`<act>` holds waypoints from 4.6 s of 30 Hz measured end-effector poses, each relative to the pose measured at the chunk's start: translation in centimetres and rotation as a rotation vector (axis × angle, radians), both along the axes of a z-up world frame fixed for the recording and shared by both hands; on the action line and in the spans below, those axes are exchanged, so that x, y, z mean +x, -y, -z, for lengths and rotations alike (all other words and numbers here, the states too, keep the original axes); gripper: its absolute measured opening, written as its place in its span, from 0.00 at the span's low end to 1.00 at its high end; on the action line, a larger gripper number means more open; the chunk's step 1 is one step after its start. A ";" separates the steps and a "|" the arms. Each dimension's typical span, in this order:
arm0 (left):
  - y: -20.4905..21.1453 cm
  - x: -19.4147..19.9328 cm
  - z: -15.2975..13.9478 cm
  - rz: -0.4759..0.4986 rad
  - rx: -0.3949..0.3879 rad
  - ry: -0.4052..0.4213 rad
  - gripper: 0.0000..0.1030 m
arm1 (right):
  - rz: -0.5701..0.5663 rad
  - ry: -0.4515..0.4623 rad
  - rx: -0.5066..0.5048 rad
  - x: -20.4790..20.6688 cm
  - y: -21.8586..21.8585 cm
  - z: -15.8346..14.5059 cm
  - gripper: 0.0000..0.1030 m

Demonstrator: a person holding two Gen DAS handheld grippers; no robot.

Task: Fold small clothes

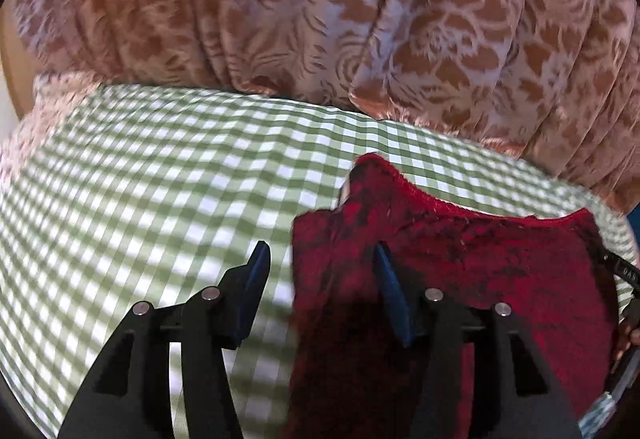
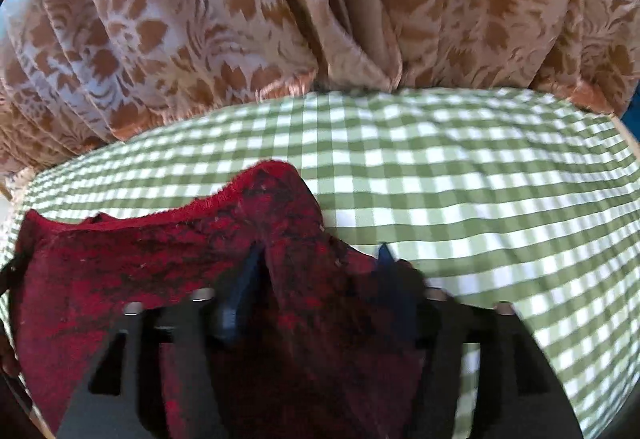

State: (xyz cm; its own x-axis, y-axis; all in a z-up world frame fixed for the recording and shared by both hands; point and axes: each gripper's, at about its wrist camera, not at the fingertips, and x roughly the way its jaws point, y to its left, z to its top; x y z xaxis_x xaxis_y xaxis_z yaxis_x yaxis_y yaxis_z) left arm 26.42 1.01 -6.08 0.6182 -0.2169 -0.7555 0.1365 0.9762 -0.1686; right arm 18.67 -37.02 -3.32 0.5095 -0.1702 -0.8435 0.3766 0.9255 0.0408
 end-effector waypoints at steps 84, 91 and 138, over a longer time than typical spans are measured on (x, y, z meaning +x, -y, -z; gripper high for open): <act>0.3 4.8 3.5 -0.053 -0.035 -0.155 0.39 | -0.168 0.149 0.013 -10.8 -8.1 2.2 0.85; -0.6 1.0 -0.6 -0.105 0.008 -0.021 0.51 | -0.171 0.131 0.013 -10.7 -8.1 2.0 0.85; 6.9 -13.3 -1.4 0.120 0.088 0.067 0.56 | -0.034 0.132 0.604 -14.7 1.5 3.4 0.94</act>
State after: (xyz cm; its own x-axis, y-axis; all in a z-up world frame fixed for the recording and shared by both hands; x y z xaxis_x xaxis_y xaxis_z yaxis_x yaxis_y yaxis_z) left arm 13.13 -5.91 -4.66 0.6417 -0.2267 -0.7327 0.2611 0.9628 -0.0692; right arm 3.99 -38.53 -6.72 0.6132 0.3355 -0.7152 0.3032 0.7360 0.6053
